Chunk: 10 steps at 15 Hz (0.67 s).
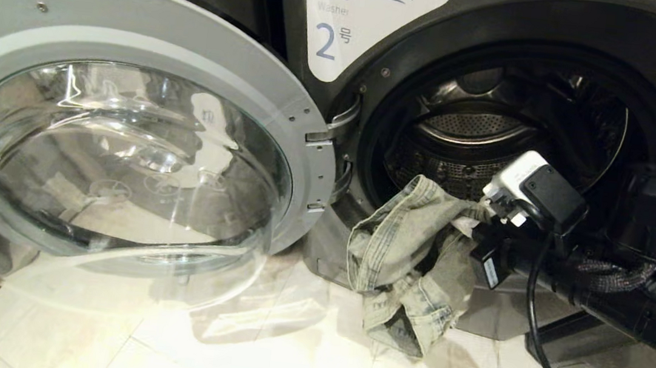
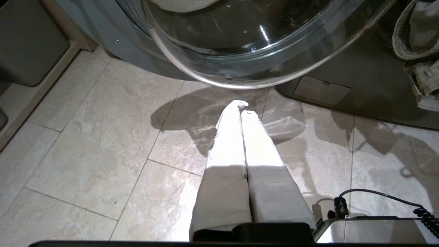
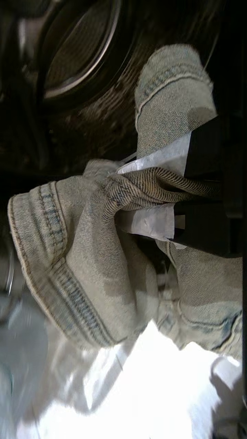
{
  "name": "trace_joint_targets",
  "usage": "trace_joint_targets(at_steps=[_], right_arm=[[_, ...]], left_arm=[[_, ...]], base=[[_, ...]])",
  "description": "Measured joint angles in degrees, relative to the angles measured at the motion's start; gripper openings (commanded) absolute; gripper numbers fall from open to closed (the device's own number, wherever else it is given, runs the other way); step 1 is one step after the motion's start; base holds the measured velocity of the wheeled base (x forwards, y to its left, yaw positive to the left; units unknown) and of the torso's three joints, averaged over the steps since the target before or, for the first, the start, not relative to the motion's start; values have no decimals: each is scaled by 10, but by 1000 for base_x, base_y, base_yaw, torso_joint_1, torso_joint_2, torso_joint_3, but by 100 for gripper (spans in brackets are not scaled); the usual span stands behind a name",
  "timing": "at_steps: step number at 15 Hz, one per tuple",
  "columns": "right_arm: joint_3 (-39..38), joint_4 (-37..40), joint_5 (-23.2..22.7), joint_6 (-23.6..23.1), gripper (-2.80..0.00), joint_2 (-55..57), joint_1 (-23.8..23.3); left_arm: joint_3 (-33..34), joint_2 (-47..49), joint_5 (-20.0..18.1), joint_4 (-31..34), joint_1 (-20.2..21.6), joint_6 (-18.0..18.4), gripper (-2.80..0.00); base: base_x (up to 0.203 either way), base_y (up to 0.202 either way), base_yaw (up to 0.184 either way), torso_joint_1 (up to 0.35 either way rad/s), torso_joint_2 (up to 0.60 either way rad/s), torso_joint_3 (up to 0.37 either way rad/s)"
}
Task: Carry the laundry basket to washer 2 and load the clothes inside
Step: Place the clothes into the washing machine
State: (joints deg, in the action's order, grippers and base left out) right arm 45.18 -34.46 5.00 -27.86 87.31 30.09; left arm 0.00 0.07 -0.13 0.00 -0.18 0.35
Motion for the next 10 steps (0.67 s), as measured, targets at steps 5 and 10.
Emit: trace_joint_targets(at_steps=[5,10], right_arm=[[53,-80,30,9,-280,64,-102],[103,-225,35,40,-280,176,-133]], left_arm=[[0,0,0,0,0,0,-280],[0,0,0,0,0,0,-280]], base=[[0,0,0,0,0,0],[0,0,0,0,0,0]])
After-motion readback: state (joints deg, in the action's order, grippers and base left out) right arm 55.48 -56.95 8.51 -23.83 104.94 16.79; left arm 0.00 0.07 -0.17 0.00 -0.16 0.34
